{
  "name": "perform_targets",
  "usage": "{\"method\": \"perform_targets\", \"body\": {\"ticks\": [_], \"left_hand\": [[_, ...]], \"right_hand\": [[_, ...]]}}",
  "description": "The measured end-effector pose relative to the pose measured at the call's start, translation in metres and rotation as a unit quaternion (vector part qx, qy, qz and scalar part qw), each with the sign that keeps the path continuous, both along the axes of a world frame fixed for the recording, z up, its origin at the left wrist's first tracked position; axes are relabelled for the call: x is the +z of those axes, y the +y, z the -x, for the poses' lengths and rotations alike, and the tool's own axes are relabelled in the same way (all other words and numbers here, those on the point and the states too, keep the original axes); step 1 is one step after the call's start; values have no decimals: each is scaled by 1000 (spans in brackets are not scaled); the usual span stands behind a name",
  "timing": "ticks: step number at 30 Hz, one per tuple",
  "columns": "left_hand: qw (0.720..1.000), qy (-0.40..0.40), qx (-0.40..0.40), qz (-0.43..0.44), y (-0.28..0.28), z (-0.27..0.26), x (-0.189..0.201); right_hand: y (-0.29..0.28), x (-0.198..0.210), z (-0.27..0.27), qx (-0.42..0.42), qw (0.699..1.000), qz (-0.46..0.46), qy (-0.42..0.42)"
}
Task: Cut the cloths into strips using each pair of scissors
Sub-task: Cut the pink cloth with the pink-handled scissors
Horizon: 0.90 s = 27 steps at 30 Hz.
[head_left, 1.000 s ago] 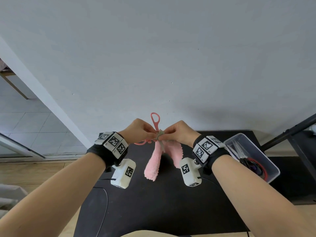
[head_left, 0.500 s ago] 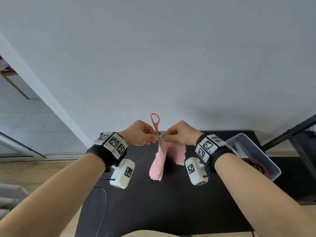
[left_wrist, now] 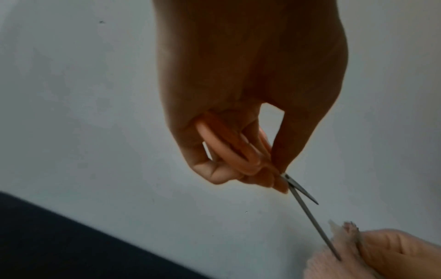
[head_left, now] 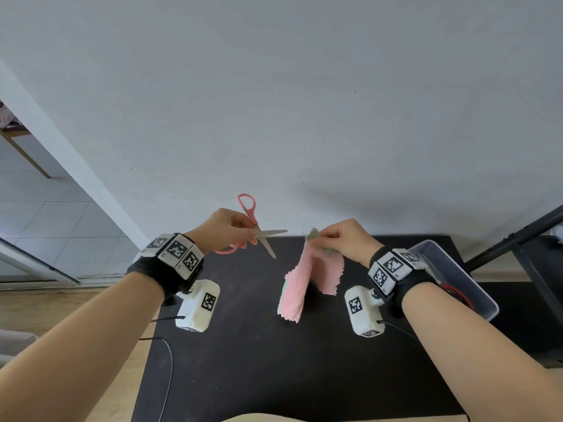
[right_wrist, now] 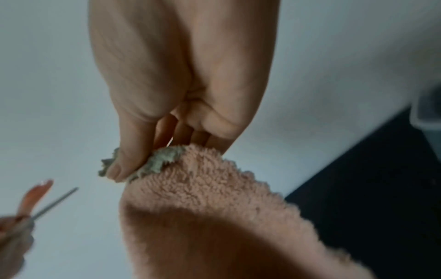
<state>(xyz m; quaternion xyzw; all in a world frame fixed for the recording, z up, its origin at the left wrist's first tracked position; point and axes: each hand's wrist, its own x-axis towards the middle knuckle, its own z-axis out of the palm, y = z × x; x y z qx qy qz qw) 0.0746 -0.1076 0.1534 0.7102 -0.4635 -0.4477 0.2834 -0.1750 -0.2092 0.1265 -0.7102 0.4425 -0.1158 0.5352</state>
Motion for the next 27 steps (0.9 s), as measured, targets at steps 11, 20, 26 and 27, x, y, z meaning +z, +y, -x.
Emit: {"method": "perform_targets", "body": {"ticks": [11,20,26,27], "left_hand": [[976,179,117,36,-1,30,-5],[962,223,154,43,1,45,-6],[962,213,161,59,-2,53,-5],[964,201,161,62,-2,53,-5]], "right_hand": [[31,-9,-36,-128,928,-230,-264],[34,-9,-42,-139,945,-175,-241],[31,-6,-46,-120,970,-119,-174],[31,-3,-47,-114,974,-108,-161]]}}
